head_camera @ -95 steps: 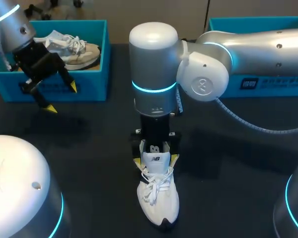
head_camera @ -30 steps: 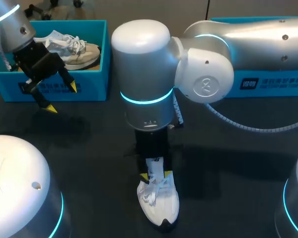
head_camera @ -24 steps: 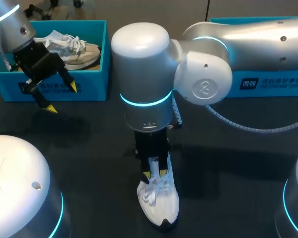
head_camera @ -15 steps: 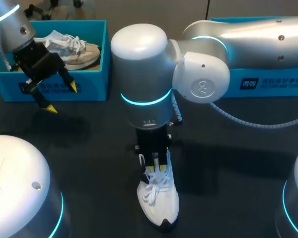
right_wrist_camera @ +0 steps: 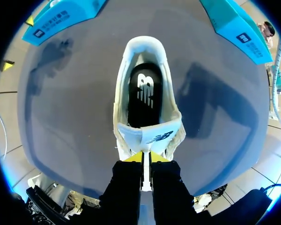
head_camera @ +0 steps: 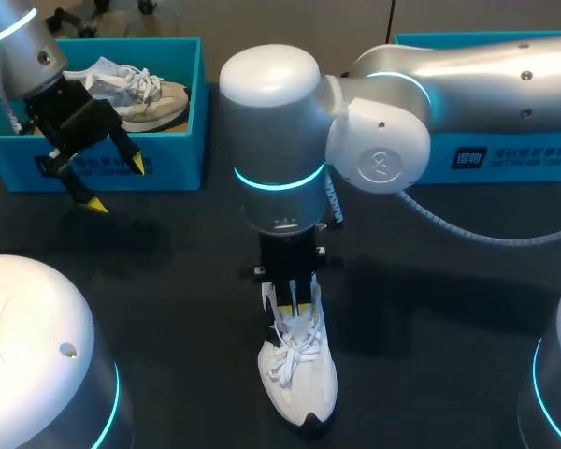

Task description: Take the shoe out of the shoebox, open the shoe tongue, remove and reinsert the insole, then place the shoe into the shoebox

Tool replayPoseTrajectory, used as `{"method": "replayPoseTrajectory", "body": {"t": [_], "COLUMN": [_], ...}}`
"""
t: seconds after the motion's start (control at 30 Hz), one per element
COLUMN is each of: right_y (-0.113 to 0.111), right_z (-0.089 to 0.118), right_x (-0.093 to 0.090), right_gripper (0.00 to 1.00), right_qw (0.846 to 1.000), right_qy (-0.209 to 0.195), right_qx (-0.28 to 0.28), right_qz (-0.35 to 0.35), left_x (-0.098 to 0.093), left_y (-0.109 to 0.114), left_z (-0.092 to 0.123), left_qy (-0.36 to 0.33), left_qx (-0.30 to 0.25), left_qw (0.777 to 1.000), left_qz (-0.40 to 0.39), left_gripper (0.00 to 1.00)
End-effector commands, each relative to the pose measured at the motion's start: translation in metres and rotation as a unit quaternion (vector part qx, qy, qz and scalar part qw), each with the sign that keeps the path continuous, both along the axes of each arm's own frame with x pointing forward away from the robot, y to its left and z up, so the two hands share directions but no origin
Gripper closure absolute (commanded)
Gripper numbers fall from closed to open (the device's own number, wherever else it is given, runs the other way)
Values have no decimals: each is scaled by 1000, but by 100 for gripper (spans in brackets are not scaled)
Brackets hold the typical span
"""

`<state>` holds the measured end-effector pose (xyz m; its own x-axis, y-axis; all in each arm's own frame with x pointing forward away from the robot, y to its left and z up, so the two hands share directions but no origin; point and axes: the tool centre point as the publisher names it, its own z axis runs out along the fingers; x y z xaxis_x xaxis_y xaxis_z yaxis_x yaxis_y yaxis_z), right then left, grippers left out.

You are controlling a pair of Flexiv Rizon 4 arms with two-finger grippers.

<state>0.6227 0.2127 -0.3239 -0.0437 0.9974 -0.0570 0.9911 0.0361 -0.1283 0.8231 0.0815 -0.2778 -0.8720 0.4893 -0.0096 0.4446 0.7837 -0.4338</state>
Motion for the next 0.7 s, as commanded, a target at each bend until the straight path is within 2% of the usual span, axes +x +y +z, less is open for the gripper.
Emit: {"method": "replayPoseTrajectory", "body": {"t": [0.03, 0.13, 0.33, 0.53, 0.7], "right_y": [4, 5, 0, -2, -1], "right_z": [9, 8, -4, -20, -4], "right_x": [-7, -6, 11, 24, 20], "right_gripper": [91, 89, 89, 90, 86], "right_qw": [1000, 1000, 1000, 1000, 1000], "right_qy": [-10, -17, -25, -13, -24], "right_qx": [-7, -8, 6, 13, 3], "right_qz": [1, 2, 8, 11, 17], "left_x": [-1, -1, -1, -1, -1], "left_y": [0, 0, 0, 0, 0], "left_z": [1, 1, 1, 1, 1], "left_qy": [-1, -1, -1, -1, -1], "left_qx": [2, 2, 2, 2, 2], "left_qw": [1000, 1000, 1000, 1000, 1000], "left_qz": [0, 0, 0, 0, 0], "left_gripper": [0, 0, 0, 0, 0]}}
